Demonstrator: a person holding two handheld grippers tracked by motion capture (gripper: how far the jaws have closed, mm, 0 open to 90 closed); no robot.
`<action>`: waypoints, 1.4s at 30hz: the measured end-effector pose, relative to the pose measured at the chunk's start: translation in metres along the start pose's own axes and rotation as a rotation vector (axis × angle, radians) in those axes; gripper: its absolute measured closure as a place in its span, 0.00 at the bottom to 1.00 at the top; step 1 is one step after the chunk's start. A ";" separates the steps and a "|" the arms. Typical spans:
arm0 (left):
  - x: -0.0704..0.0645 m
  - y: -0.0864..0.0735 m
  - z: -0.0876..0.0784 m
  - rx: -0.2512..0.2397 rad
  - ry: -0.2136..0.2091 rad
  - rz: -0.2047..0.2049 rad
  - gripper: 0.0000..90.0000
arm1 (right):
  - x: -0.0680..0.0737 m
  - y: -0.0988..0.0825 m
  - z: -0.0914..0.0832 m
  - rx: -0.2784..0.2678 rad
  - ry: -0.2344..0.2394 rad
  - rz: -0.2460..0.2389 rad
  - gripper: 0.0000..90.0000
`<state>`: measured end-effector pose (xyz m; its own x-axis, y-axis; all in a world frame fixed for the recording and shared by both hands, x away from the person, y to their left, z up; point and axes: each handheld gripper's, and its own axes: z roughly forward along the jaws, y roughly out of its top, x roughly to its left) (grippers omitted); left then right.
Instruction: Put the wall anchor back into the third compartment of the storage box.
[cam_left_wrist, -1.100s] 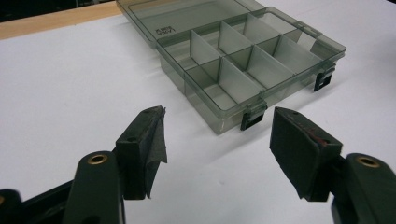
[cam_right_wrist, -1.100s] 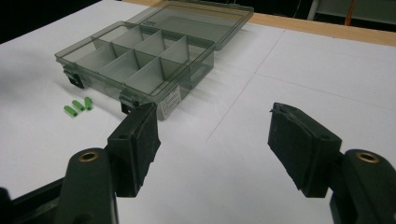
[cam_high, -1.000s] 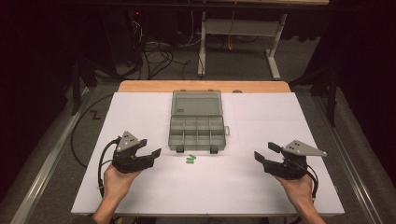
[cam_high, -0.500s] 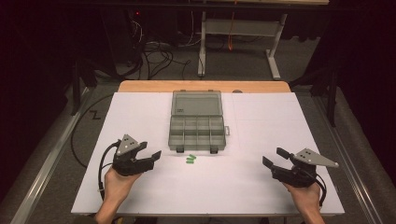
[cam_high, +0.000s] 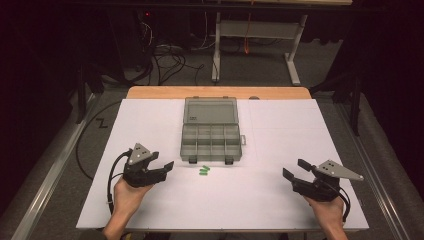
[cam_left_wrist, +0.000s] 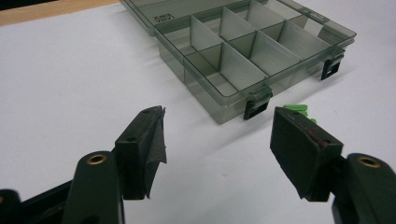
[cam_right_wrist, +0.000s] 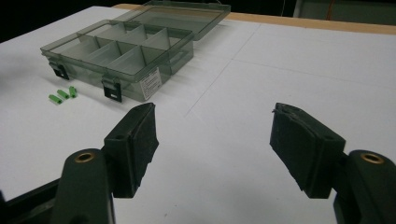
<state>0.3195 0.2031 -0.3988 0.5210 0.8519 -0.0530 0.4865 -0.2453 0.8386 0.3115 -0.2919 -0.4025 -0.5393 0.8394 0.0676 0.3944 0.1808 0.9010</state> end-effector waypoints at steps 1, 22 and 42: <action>0.000 0.000 0.000 0.001 -0.002 0.001 0.39 | 0.000 0.000 0.000 -0.003 0.001 0.000 0.37; -0.009 0.009 0.005 0.063 -0.045 0.004 0.38 | -0.006 -0.002 -0.014 -0.068 0.000 0.034 0.37; -0.028 0.037 0.026 0.195 -0.105 0.113 0.39 | -0.003 -0.005 -0.019 -0.068 0.015 0.018 0.38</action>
<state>0.3408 0.1583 -0.3805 0.6448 0.7638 -0.0299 0.5418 -0.4292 0.7226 0.2970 -0.3047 -0.3989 -0.5437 0.8344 0.0903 0.3534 0.1301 0.9264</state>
